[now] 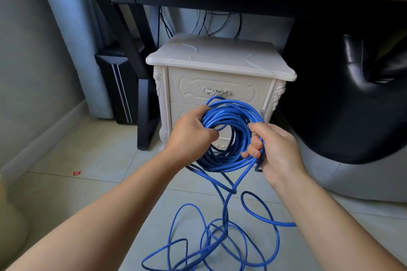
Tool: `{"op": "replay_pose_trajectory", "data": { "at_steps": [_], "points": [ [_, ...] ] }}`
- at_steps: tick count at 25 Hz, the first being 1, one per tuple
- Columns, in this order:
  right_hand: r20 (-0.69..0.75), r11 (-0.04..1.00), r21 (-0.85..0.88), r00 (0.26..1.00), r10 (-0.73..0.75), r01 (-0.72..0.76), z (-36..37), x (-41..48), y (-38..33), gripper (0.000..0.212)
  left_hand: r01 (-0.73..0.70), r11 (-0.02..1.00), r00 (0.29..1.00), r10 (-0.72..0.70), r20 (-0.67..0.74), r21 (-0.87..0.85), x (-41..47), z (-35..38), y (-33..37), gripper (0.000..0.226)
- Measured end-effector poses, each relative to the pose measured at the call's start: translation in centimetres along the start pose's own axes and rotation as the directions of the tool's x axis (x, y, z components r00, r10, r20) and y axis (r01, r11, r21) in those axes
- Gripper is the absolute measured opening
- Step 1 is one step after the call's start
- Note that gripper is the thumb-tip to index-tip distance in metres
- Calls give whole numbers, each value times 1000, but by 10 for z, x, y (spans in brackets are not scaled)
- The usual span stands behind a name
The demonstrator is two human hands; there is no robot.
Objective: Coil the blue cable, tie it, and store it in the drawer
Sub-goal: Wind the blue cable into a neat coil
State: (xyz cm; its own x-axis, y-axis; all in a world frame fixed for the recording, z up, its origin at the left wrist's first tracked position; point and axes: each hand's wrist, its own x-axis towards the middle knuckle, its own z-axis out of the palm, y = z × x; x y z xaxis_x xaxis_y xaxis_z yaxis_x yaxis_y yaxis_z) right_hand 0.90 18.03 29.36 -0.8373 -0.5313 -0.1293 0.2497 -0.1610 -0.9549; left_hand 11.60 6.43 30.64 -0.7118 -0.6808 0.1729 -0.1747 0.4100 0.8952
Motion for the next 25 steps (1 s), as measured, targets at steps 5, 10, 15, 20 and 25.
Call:
{"op": "replay_pose_trajectory", "data": {
  "at_steps": [5,10,15,20,25],
  "points": [
    [-267,992,-116,960,-88,58,-60,39,-19,20,118,913,964,-200,-177,-391,16,-46,-22,24],
    [-62,829,-549,994,91,-110,-58,52,-2,20,278,882,948,-315,-39,-380,20,-42,-28,20],
    [30,544,-827,976,-215,145,-30,24,-18,43,203,961,975,-216,-51,-186,20,-38,-26,22],
    [449,892,-397,894,-16,216,-4,12,-5,66,200,971,978,-206,-38,-131,20,-32,-28,23],
    [508,923,-365,857,87,123,2,9,1,66,204,966,979,-197,55,-162,16,-26,-24,24]
  ]
}}
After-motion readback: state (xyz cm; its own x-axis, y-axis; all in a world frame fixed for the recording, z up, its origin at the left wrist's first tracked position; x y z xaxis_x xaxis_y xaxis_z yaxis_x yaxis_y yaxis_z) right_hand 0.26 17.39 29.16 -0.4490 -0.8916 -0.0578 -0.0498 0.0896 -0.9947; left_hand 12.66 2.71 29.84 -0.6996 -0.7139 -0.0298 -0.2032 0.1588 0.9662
